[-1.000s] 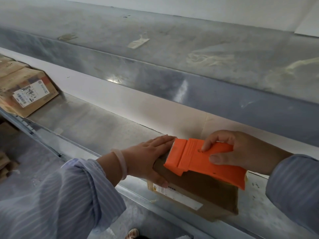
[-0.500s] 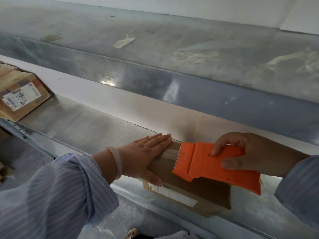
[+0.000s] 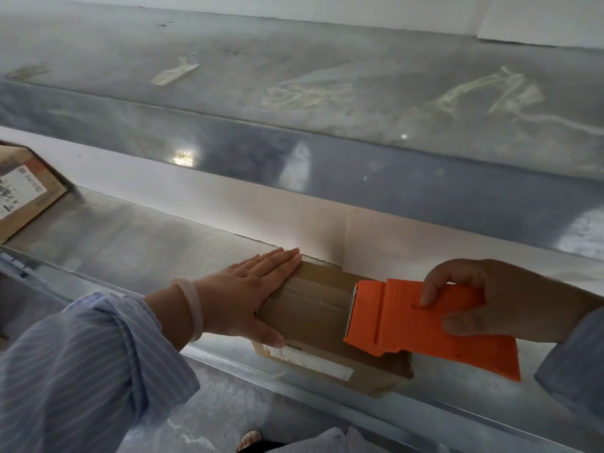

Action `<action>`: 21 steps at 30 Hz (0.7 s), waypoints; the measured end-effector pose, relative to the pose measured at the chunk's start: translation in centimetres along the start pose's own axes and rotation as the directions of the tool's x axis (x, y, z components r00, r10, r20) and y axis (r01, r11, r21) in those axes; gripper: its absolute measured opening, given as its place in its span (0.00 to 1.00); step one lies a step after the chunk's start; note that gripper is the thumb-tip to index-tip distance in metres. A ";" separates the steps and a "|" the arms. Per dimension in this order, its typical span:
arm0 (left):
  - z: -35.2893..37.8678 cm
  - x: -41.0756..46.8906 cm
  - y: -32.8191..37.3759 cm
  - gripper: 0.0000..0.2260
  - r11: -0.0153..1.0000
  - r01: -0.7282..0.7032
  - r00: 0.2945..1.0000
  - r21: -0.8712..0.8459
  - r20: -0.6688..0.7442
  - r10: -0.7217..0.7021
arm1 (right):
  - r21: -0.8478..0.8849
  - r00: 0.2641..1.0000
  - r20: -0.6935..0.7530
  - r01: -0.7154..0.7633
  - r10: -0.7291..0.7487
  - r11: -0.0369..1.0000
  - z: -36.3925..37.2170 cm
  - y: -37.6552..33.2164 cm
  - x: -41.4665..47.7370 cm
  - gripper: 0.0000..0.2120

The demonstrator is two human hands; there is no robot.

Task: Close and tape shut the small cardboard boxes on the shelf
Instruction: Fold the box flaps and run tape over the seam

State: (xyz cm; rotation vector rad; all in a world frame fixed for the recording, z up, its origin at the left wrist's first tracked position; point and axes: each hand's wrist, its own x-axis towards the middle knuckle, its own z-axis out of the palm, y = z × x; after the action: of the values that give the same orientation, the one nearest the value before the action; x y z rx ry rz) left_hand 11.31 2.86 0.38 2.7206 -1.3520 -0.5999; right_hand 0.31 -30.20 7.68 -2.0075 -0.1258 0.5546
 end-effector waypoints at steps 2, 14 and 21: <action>0.0 0.0 0.0 0.54 1.000 0.002 1.000 0.003 0.008 -0.002 | 0.006 1.000 0.000 -0.009 0.009 1.000 -0.4 0.7 -0.4 0.32; -0.1 0.2 0.2 0.53 0.999 0.023 0.999 0.036 0.038 -0.024 | 0.052 1.000 -0.009 -0.023 0.023 0.998 -3.3 3.0 -3.2 0.30; -0.2 0.2 0.3 0.54 0.999 0.040 0.998 0.015 0.047 -0.041 | 0.085 0.997 -0.034 -0.067 0.070 0.994 -4.1 5.2 -4.9 0.30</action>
State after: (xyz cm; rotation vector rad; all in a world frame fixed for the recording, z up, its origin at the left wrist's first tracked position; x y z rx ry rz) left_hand 11.29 2.49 0.54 2.7682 -1.3186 -0.6646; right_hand -3.05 -37.60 6.41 -1.9453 -0.0106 0.5571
